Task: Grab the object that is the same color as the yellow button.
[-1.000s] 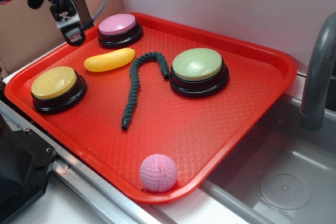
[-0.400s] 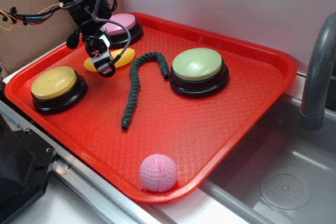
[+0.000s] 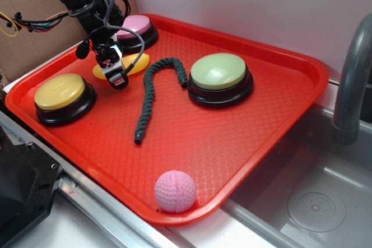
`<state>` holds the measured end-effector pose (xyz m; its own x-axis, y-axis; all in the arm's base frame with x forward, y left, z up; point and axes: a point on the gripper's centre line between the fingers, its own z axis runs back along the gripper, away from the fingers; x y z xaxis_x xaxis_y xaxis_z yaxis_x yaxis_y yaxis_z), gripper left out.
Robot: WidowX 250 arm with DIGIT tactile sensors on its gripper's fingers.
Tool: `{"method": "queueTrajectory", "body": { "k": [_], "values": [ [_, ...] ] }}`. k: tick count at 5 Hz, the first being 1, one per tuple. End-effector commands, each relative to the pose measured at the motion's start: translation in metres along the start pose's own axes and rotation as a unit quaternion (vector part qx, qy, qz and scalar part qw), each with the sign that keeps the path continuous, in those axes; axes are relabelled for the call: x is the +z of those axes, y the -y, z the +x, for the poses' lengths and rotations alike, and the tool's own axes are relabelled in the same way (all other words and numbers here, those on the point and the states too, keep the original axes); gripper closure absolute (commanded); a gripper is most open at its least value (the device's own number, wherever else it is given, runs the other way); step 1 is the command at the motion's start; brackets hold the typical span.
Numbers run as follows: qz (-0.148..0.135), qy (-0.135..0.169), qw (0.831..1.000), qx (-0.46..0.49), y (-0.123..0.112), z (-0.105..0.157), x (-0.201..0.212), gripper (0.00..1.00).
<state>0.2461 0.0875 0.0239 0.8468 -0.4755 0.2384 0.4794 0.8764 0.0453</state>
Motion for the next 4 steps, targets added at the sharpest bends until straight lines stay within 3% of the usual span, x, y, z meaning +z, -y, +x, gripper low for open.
{"method": "queueTrajectory", "body": {
  "k": [1,2,3,4],
  "values": [
    [0.020,0.010,1.000,-0.013,-0.015,0.014,0.010,1.00],
    [0.022,0.010,1.000,-0.015,-0.014,0.012,0.015,1.00],
    [0.018,-0.029,0.998,0.060,-0.002,0.011,0.049,1.00],
    [0.030,-0.033,0.982,0.184,0.023,0.021,0.100,1.00]
  ]
}}
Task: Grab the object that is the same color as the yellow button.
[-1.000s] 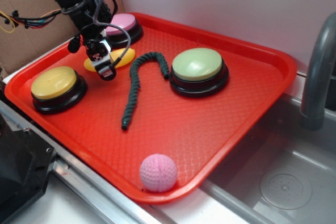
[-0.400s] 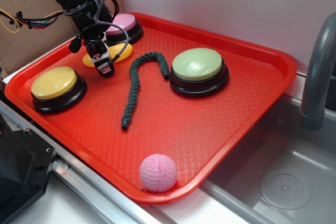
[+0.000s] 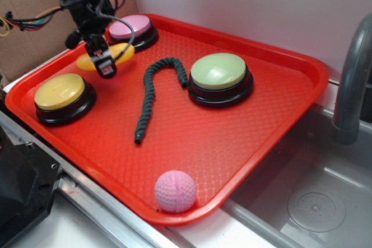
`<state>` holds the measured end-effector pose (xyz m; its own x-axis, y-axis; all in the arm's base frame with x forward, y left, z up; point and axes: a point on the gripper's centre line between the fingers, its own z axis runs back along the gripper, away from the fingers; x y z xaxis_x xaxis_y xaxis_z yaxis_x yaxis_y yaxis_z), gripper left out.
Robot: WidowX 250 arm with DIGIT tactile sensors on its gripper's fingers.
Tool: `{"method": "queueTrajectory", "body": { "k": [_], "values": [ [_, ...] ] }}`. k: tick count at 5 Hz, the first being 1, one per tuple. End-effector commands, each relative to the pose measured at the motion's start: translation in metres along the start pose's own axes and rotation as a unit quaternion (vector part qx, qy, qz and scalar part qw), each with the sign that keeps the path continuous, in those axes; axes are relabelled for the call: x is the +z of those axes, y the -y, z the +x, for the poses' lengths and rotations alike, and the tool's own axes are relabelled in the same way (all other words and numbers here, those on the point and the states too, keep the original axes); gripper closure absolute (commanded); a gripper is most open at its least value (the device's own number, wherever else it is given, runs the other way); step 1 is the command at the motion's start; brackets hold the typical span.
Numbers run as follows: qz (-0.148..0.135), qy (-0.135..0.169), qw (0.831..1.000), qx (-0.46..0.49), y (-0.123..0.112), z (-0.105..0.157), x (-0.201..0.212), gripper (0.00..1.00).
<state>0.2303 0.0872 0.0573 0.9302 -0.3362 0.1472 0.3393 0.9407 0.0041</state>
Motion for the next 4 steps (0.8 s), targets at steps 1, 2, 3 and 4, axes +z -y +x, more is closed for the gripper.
{"method": "queueTrajectory", "body": {
  "k": [1,2,3,4],
  "values": [
    [0.012,0.030,0.987,0.157,0.054,0.029,0.114,1.00],
    [0.006,0.040,0.983,0.178,0.077,0.033,0.138,1.00],
    [0.017,0.043,0.980,0.192,0.088,0.034,0.148,1.00],
    [0.043,0.023,0.977,0.206,0.089,0.033,0.145,1.00]
  ]
}}
